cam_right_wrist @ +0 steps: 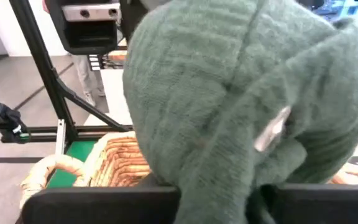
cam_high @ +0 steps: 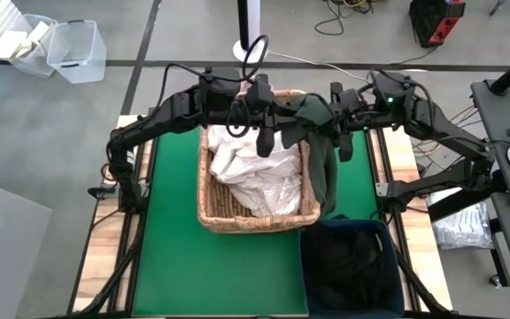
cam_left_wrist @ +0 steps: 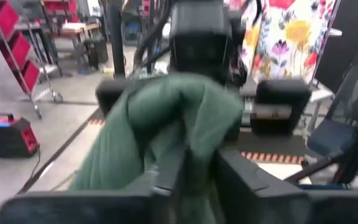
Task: Sort clothes
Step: Put the green polo shirt into the laundry organizer
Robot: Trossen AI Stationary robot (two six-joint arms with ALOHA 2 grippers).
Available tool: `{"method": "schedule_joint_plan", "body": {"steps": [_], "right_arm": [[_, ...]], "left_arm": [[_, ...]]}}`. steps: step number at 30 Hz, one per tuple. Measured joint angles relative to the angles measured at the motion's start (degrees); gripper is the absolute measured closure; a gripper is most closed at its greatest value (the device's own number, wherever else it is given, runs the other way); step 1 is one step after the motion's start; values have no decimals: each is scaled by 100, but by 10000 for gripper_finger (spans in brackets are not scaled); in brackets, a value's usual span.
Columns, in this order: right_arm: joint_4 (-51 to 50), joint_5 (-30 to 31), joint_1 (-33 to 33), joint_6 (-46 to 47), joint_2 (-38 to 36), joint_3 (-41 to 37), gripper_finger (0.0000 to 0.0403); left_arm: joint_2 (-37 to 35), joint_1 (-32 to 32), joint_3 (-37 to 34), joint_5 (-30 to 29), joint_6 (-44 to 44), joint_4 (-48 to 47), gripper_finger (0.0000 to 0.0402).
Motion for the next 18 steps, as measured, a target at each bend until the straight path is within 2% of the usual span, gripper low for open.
{"method": "schedule_joint_plan", "body": {"steps": [4,9,16,18], "right_arm": [[-153,22,2,45,11,306,391],[-148,109,2,203,11,903,392],[-159,101,2,882,123,2201,393],[-156,-262,-4,1524,181,2629,393]], "left_arm": [[-122,0,0,-21,16,-528,276],[-298,0,0,-379,180,-1020,216],[-495,5,0,-471,246,-1565,183],[-547,-2,0,-561,216,-1660,183]]}}
